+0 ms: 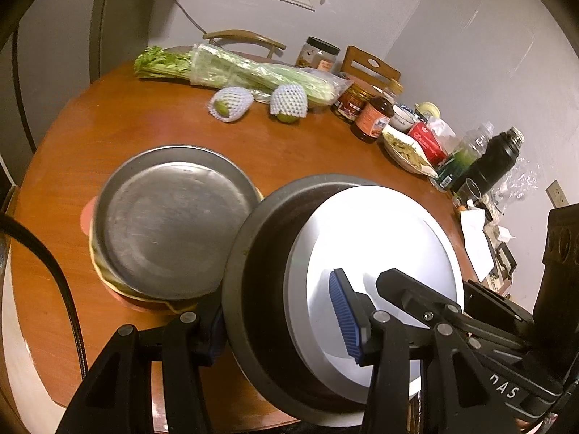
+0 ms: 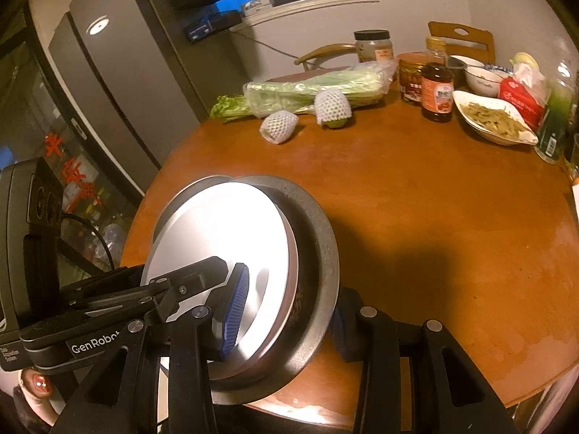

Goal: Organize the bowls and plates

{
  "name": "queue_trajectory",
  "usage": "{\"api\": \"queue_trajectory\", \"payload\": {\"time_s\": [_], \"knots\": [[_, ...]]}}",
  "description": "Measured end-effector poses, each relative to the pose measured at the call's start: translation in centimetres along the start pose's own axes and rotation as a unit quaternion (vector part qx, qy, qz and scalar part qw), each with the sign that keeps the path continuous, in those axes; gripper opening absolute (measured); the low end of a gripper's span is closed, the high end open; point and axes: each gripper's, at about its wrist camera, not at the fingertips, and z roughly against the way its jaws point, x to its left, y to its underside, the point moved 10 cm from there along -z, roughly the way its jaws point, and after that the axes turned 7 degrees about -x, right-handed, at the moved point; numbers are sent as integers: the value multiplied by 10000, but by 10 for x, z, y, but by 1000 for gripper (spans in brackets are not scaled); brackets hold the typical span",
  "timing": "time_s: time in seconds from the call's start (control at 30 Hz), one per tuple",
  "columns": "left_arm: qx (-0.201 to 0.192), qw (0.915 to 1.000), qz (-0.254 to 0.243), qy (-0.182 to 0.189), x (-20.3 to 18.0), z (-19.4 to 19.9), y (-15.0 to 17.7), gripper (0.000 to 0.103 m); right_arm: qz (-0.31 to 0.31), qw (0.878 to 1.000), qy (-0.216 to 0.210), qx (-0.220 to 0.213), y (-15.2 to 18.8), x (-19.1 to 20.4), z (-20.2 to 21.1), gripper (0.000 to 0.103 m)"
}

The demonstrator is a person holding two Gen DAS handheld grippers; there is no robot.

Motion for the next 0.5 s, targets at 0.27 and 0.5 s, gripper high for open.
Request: {"api": "queue_trajectory", "payload": {"time_s": [0.27, 0.5], "knots": [[-36, 9998, 146, -93, 24, 1, -8, 50, 91, 9999, -81, 89, -6, 17, -18, 43], [-72, 9996, 224, -167, 38, 2, -16, 50, 185, 9996, -144, 137, -11, 31, -29, 43]]}}
